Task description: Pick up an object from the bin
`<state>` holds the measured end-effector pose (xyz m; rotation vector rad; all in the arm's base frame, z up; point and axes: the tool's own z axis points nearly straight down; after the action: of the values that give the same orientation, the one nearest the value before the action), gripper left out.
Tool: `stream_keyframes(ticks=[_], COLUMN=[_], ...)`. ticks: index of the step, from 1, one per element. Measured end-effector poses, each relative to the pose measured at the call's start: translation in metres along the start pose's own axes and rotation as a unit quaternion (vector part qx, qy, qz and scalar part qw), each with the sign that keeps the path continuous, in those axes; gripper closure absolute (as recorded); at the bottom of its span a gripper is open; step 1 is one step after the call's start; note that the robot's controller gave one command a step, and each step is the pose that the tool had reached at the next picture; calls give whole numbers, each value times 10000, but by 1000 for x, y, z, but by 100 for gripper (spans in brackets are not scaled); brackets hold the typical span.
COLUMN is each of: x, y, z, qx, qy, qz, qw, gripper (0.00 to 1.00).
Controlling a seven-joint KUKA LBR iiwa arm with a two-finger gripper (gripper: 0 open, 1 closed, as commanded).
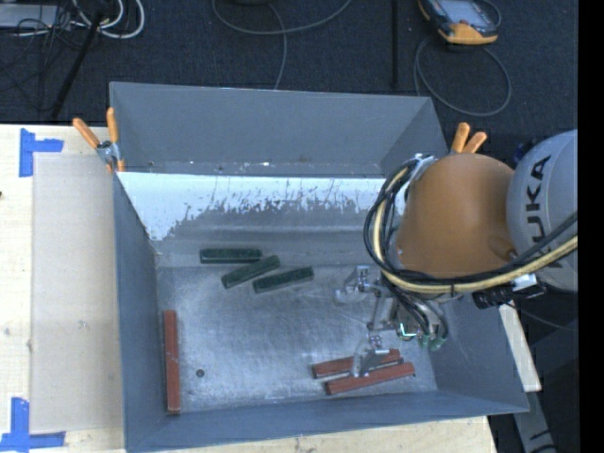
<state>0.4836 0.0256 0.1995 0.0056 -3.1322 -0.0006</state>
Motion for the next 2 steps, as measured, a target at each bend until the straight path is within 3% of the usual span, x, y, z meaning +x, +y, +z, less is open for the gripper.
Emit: stream_keyframes(ticks=[1,2], x=[-2,-5], y=[0,-32], z=[-3,55], qx=[-1,4], qy=[-36,-57], qz=[5,-439], qw=[10000,9990], gripper=[0,0])
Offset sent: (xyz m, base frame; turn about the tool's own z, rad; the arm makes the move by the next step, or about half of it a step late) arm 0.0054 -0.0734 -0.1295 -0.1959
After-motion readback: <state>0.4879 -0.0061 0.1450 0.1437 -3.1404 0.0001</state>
